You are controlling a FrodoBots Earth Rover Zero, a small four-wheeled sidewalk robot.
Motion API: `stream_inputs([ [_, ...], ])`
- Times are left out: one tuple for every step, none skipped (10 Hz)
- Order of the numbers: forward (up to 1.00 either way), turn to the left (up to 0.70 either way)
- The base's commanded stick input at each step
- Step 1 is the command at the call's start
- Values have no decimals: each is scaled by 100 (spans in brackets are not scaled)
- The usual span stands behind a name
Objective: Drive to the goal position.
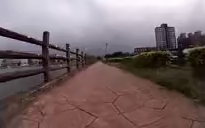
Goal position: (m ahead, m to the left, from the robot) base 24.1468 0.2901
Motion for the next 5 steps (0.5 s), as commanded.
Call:
stream_inputs([
  [100, 0],
  [100, 0],
  [100, 0],
  [100, 0],
  [100, 0],
])
